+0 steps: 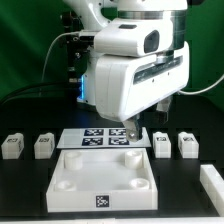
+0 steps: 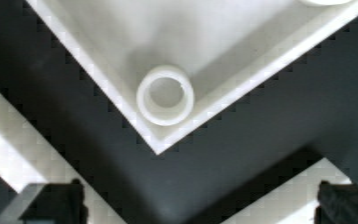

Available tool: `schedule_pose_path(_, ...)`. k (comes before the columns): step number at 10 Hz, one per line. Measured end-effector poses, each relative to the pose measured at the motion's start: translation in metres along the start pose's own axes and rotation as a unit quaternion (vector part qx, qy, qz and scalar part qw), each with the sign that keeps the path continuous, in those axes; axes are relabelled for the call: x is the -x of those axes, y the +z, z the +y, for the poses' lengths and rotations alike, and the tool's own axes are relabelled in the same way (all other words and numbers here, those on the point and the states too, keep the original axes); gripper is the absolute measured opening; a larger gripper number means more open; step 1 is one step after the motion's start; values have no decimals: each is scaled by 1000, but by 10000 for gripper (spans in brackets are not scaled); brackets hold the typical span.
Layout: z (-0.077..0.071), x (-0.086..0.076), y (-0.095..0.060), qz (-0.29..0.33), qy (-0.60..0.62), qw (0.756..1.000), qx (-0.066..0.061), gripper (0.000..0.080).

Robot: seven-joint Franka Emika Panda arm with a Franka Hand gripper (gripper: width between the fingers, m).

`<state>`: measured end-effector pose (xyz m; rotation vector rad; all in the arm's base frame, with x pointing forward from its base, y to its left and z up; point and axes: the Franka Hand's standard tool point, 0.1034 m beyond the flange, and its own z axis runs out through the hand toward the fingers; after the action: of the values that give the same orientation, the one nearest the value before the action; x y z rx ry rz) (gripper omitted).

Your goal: Assemble one leg

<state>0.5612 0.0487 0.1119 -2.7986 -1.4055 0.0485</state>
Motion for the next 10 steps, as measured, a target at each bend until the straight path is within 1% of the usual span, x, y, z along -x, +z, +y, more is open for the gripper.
schedule_pose_path(6, -1, 2, 1, 0, -22, 1000, -1, 650)
schedule_pose_path(7, -8, 13, 1, -3, -72, 997, 0, 650)
schedule_pose_path(8, -19, 26, 3, -4, -143, 990, 2, 650)
schedule_pose_path(9, -31, 43, 9, -3, -197, 980, 3, 650)
schedule_pose_path(10, -42, 66, 15, -5, -266, 964, -1, 650)
